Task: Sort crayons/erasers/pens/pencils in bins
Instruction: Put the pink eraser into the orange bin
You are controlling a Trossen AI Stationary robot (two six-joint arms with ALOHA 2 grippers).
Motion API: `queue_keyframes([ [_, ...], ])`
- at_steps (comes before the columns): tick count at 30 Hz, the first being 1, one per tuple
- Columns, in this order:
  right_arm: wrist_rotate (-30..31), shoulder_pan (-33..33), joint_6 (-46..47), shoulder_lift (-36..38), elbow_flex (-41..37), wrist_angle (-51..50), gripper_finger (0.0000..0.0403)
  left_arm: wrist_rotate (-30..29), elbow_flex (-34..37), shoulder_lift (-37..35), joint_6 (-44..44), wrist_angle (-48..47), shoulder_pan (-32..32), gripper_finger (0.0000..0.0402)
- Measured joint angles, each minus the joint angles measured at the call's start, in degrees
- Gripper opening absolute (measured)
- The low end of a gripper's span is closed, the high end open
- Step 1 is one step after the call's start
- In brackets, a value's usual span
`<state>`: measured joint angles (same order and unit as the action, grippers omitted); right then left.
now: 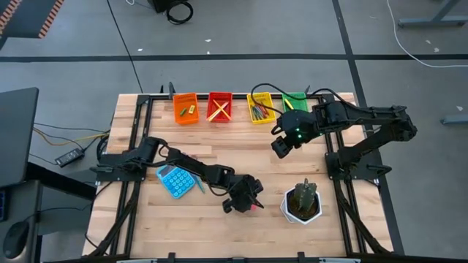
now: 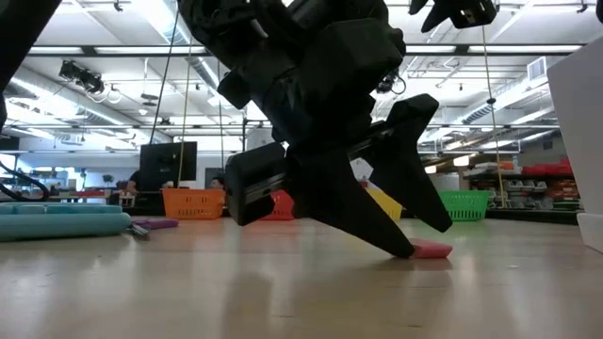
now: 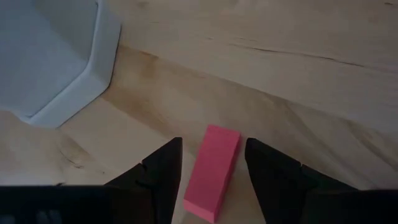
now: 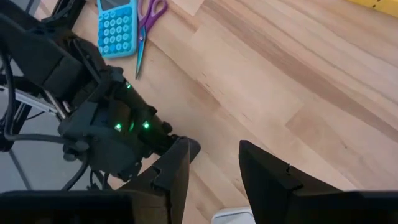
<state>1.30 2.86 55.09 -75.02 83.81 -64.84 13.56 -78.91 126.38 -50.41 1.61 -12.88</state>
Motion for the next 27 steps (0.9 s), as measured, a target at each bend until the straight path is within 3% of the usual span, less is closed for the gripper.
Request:
queue_keyframes([
  [14, 1.22, 1.46, 2.09, 0.00, 0.00, 0.29, 0.0145, 1.73, 0.07, 0.97, 0.46, -1.67, 4.14, 0.0164],
  [27, 1.12, 1.46, 2.38, 0.00, 0.00, 0.30, 0.0145, -0.51, 0.18, 0.99, 3.47, -2.52, 5.57, 0.0093],
])
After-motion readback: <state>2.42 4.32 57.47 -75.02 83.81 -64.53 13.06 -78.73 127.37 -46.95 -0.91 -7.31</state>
